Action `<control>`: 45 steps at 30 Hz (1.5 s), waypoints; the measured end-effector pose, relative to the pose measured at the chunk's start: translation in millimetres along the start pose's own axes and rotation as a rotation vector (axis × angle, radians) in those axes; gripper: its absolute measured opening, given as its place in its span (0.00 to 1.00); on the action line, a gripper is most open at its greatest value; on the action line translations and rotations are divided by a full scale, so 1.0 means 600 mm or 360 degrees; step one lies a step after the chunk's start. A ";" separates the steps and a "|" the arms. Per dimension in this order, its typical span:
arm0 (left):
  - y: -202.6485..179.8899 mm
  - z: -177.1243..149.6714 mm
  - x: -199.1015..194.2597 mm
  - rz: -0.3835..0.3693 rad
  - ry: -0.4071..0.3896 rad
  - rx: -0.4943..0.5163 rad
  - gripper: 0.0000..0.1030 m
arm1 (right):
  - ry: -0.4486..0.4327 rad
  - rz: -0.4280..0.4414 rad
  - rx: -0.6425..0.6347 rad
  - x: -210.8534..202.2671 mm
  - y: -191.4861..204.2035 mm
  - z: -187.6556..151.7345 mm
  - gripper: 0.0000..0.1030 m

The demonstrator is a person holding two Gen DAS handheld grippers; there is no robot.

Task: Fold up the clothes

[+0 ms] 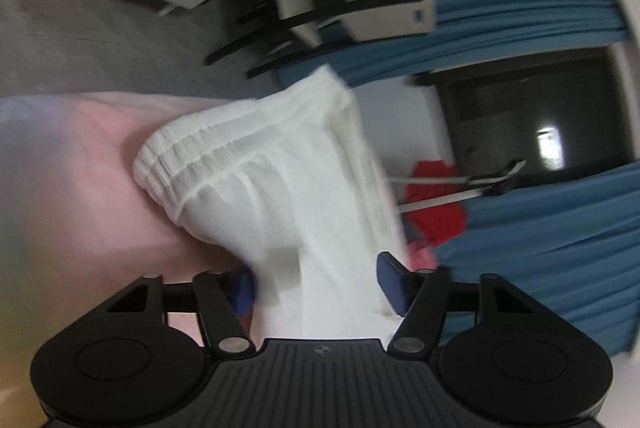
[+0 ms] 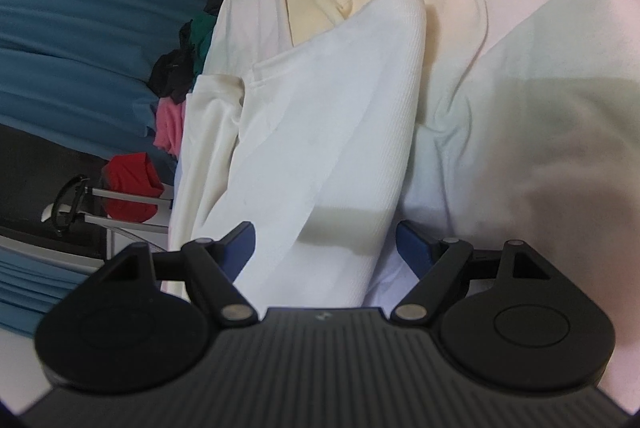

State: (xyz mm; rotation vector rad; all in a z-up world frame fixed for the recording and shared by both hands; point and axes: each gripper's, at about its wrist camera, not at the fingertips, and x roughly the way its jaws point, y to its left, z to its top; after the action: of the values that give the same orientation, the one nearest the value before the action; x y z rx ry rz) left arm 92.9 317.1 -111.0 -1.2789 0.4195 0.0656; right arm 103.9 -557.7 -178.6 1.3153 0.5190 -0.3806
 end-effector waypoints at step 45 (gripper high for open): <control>-0.195 0.072 0.103 0.0034 -0.0176 0.0359 0.06 | -0.0772 0.0031 -0.0742 -0.006 0.256 0.061 0.06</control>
State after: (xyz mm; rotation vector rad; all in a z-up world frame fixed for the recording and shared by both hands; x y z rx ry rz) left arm 194.0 311.7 -15.2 -1.0435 0.3351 0.1038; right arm 189.4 -559.9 -45.8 0.7404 0.1669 -0.5089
